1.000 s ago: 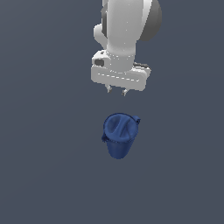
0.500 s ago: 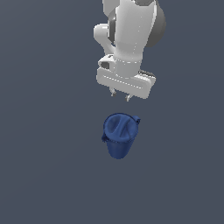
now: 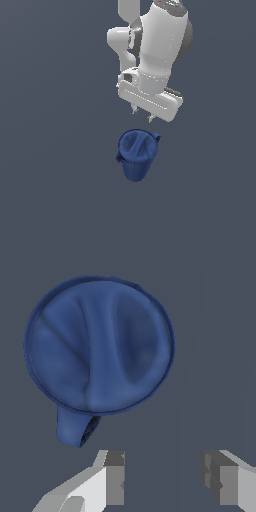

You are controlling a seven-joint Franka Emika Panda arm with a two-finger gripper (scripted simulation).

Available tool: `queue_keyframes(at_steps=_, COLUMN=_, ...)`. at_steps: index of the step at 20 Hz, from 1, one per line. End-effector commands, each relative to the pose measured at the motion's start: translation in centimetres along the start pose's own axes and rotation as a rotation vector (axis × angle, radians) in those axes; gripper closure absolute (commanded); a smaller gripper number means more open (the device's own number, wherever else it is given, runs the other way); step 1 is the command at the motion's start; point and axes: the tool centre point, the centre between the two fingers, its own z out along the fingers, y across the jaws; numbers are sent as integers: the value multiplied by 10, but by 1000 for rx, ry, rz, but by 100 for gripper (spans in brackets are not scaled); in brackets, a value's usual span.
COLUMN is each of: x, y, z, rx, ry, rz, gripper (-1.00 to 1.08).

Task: Pick up the object and move it to a goal position.

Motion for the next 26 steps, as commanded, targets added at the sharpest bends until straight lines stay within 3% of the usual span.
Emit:
queue_keyframes(at_steps=1, x=0, y=-6, z=3, rx=-1, ry=12, rz=47, gripper=-20)
queue_keyframes(at_steps=26, x=-9, y=-65, z=29, rx=40, ry=118, rz=484, gripper=-20)
